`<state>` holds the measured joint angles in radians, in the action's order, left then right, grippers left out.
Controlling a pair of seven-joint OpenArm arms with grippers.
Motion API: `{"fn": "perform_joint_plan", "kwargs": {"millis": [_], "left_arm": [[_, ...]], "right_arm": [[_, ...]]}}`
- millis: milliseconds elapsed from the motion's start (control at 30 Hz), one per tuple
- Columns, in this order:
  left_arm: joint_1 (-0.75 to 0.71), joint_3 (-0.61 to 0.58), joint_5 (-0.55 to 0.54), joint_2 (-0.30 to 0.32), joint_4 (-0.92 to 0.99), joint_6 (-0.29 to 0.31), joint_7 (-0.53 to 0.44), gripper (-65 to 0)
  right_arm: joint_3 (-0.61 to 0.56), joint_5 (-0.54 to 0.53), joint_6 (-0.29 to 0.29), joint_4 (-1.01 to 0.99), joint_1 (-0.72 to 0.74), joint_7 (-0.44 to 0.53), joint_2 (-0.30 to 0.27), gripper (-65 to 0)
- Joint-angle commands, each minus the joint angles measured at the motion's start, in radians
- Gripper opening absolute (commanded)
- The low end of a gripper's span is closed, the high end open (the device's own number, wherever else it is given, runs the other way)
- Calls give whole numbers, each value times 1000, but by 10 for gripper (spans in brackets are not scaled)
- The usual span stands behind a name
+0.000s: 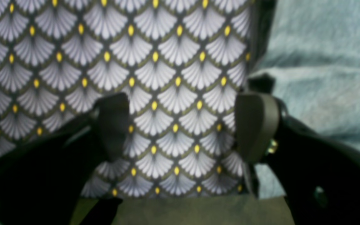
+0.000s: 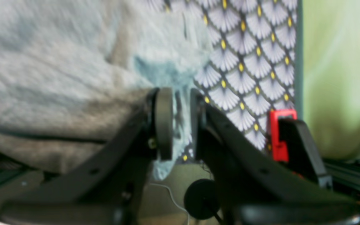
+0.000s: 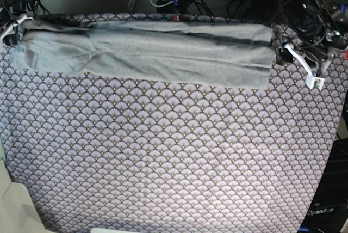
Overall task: Fold the T-shirt properly
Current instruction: 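Lower the left gripper to the strip's other end and grasp it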
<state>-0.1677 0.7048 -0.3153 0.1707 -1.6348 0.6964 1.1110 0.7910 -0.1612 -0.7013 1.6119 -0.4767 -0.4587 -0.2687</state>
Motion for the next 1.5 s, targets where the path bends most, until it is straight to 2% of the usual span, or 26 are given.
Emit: {"fn": "perform_joint_plan", "kwargs": {"millis": [0, 100, 233, 367, 500, 633, 1033, 1133, 1333, 1467], "left_arm": [[13, 0, -12, 7, -12, 2, -13, -132], [13, 2, -5, -24, -12, 2, -12, -132], [26, -4, -5, -50, -12, 2, -10, -132], [27, -4, -6, -89, -12, 2, -16, -132], [49, -24, -3, -116, 0, 2, -16, -132], [69, -61, -3, -116, 72, 2, -18, -132], [81, -83, -9, -118, 138, 2, -7, -132], [66, -87, -3, -136, 137, 2, -6, -133], [26, -84, -11, -144, 126, 2, 65, -133], [1, -83, -11, -139, 124, 2, 74, -133]], "right_arm": [[8, 7, 3, 15, -3, 15, -17, -529], [5, 67, 3, 15, 22, 15, -11, -529], [11, 156, 3, 15, 78, 16, 36, -529], [5, 205, 3, 17, 94, 24, 50, -531], [-12, 205, 3, 15, 95, 24, 52, -531], [-54, 206, 3, 15, 95, 24, 47, -532], [-54, 206, 3, 15, 111, 24, 49, -532], [-54, 208, 3, 15, 114, 18, 49, -532], [-54, 208, 3, 15, 118, 18, 50, -532], [-54, 206, 3, 15, 118, 18, 50, -532]]}}
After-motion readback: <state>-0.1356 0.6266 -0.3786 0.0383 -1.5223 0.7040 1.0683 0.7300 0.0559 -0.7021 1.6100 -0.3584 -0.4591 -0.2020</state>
